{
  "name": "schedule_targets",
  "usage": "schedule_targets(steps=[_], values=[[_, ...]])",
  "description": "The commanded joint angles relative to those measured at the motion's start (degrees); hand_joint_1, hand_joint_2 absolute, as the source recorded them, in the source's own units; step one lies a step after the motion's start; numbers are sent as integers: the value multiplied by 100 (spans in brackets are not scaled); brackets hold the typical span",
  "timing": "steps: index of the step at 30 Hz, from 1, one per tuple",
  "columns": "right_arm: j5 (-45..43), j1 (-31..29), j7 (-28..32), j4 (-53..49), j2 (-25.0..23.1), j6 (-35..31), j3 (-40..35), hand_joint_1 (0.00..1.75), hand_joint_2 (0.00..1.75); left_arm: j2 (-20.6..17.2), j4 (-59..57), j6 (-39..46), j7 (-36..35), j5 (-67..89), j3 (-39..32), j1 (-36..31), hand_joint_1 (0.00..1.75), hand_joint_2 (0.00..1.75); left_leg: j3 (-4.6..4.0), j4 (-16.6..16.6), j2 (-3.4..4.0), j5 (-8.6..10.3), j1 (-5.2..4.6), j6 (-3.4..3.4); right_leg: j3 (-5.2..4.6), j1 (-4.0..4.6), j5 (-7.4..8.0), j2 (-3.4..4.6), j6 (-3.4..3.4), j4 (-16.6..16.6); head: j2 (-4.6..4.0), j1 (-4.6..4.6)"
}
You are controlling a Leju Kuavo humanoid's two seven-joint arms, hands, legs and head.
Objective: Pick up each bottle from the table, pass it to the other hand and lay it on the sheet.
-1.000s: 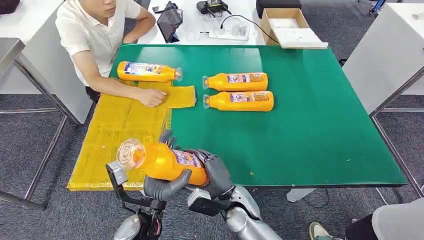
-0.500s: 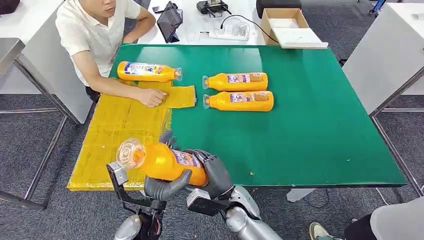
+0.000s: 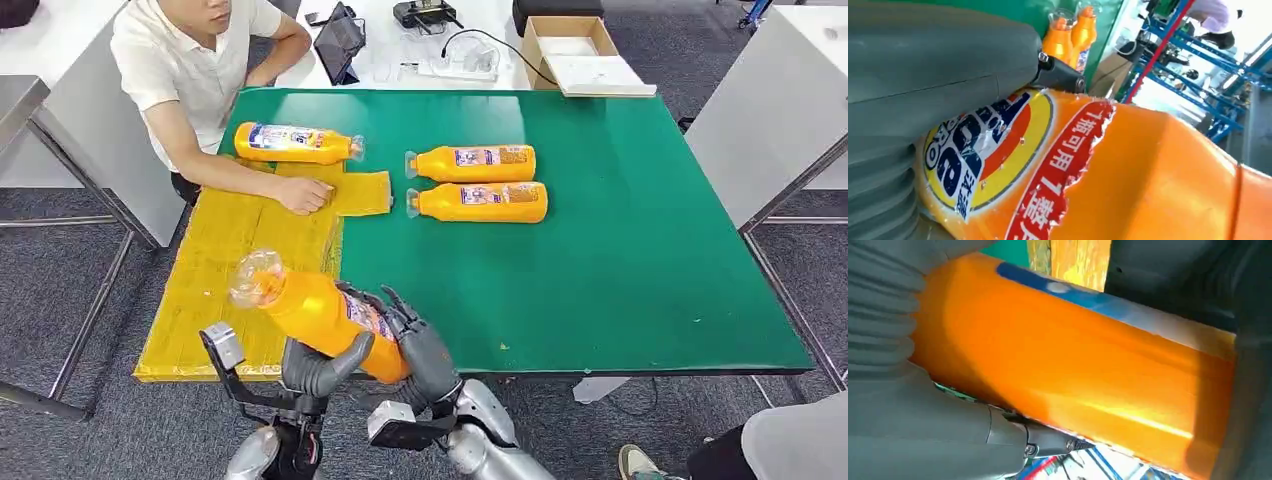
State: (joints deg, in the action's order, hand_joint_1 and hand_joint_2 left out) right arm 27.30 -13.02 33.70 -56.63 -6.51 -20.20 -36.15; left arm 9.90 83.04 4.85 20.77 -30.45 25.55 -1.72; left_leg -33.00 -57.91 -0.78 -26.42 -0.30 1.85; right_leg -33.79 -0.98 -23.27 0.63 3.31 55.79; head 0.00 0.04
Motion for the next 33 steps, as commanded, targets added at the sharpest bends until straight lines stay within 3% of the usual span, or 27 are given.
schedule_targets(steps=[1,4,8,15,17,18,21,24,26,30,33], values=[[-84,1034,268,-763,413,-860,229,0,0,-43,97,689,77,-29,-975,68,175,175,28,12,-16,-5,8,-13,36,10,-13,-27,-15,-11,0,0],[-179,1068,306,-726,381,-803,370,0,0,-17,178,629,71,-76,-1020,116,175,175,11,3,10,-9,6,-11,8,8,-4,4,-12,-4,0,-7],[-166,1063,386,-706,337,-789,374,0,0,-49,150,777,118,123,-981,53,175,175,18,0,-2,-13,11,-16,22,13,-13,-14,-19,-2,-2,-2],[217,1212,630,-1330,256,-1774,127,0,0,-239,-561,1856,405,1208,-1275,-488,175,175,0,4,-2,-2,4,-12,1,5,-4,-9,-12,-1,0,-2],[115,1194,630,-1546,294,-1940,-58,0,0,-323,-793,2713,775,2165,-1337,-665,175,175,5,4,-1,-2,3,-14,5,4,-6,-8,-15,1,-2,0],[58,1143,630,-1619,310,-1929,-161,0,0,-326,-1143,3515,988,3625,-1525,-821,175,175,-2,5,4,0,2,-9,-3,3,-1,0,-10,0,-2,0],[23,1074,630,-1544,272,-1872,-165,0,0,97,-1627,3515,856,6846,-2679,-1086,175,175,14,8,6,-1,6,-16,11,8,-4,-6,-18,-2,0,0],[9,1064,630,-1538,277,-1869,-171,0,0,195,-1710,3515,902,7083,-2760,-1132,175,175,6,5,-2,3,7,-11,8,6,-2,-8,-11,-3,-2,0],[-101,1038,630,-1587,355,-1874,-252,0,0,267,-2064,3515,296,9177,-2981,-1361,175,175,8,4,-1,1,6,-10,11,4,-2,-4,-9,-2,-2,0],[-194,984,630,-1665,373,-1747,-247,0,0,-186,-3344,3504,-686,9435,-2089,-2143,175,175,3,6,-4,8,2,-12,8,1,-2,-25,-11,-1,0,0],[-181,976,630,-1658,357,-1728,-224,0,0,-234,-3426,3515,-720,9354,-2016,-2232,175,175,1,3,-18,8,2,-11,5,3,-1,-23,-10,-1,0,0]])
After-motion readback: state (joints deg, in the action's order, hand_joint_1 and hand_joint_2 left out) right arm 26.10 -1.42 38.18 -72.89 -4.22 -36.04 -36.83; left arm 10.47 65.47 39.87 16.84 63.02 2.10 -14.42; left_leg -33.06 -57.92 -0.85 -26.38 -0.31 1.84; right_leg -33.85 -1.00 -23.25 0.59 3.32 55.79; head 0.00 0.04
